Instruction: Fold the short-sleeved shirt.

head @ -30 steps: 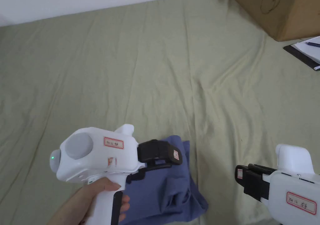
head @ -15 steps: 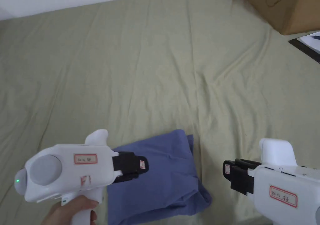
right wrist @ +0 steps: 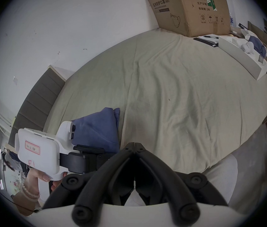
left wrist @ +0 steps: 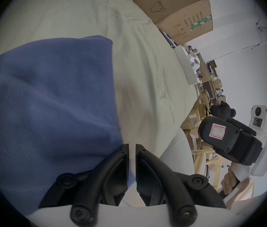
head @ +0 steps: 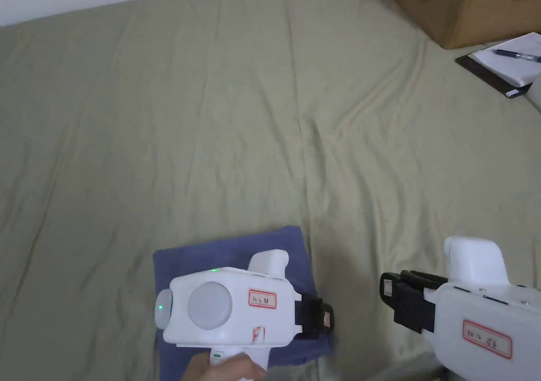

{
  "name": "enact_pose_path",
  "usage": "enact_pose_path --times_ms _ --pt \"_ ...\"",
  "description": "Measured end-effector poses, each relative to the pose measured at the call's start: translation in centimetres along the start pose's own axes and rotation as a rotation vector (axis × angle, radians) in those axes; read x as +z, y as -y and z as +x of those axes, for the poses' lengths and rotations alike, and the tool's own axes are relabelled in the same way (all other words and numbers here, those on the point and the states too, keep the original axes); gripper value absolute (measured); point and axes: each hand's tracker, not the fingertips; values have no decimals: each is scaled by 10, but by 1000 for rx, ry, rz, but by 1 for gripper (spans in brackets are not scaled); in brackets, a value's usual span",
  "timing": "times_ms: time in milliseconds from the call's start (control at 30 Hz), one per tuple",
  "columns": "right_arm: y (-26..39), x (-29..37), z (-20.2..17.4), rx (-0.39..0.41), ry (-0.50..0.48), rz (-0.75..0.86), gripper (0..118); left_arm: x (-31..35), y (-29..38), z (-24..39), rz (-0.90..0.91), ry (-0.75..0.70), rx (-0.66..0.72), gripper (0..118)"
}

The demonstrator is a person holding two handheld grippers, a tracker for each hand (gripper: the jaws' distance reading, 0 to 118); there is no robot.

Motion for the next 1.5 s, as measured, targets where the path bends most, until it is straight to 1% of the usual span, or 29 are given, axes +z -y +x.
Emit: enact_pose_path --times_ms 100,233,367,400,433,467,500,533,567,600,633,667,700,800,900,933,1000,1033,1133,1167,1200,1233,1267,1300,1333,1367,1400,1433,1500 --pt "-3 -2 -7 21 -16 -1 0 28 6 -3 36 73 10 8" --pt "-10 -16 -33 101 -60 -22 0 93 18 -21 180 122 25 8" --pt "-11 -52 -73 227 -110 -76 0 158 36 -71 296 139 143 8" --pt "-9 -64 -83 258 -105 -102 0 171 42 -86 314 127 160 8" --pt "-7 -75 -91 282 -98 -123 0 179 47 -98 324 109 178 10" --pt "-3 -88 -98 302 -83 -140 0 187 53 -110 332 83 208 19" --pt "1 -99 -104 331 -75 -150 0 193 59 -115 328 61 214 38" --pt "4 -108 -107 341 -86 -169 0 197 65 -123 339 72 224 54" --pt "8 -118 -109 336 -86 -184 0 201 72 -132 364 99 244 63" --pt "12 -127 -109 348 -50 -203 0 202 77 -139 365 120 252 72" --pt "16 -132 -109 364 -16 -220 0 201 78 -142 361 148 261 103" --pt "18 -133 -109 366 -23 -211 0 197 80 -150 359 193 274 114" --pt "18 -130 -108 367 -31 -198 0 195 81 -157 355 224 291 117" --pt "14 -129 -109 374 -25 -206 0 174 72 -179 333 260 373 117" --pt "12 -128 -112 378 -16 -216 0 145 56 -198 259 280 452 117" --pt "12 -128 -112 380 -14 -217 0 139 52 -200 267 303 465 117" --pt "13 -129 -111 390 -12 -220 0 129 43 -205 294 449 438 117" --pt "12 -129 -111 390 -12 -221 0 127 38 -216 295 489 448 117" --pt "11 -130 -111 386 -13 -228 0 107 21 -221 278 587 518 117" --pt "11 -130 -111 385 -13 -230 0 101 16 -223 256 635 525 114" --pt "10 -129 -111 385 -13 -231 0 93 12 -221 218 662 526 109" --pt "10 -129 -111 386 -12 -231 0 89 10 -215 180 633 506 89" --pt "10 -129 -112 386 -12 -232 0 87 10 -209 172 558 438 58" --pt "9 -128 -113 385 -10 -231 0 85 14 -204 177 442 391 32" --pt "8 -125 -113 378 -7 -228 0 81 15 -205 152 342 383 31" --pt "6 -121 -114 371 0 -214 0 78 17 -210 163 399 449 30" --pt "4 -116 -114 358 -21 -178 0 82 19 -219 195 502 500 30" --pt "1 -109 -117 354 -31 -129 0 87 24 -217 203 523 508 28" --pt "-6 -90 -133 414 24 16 0 97 20 -207 203 401 453 27"
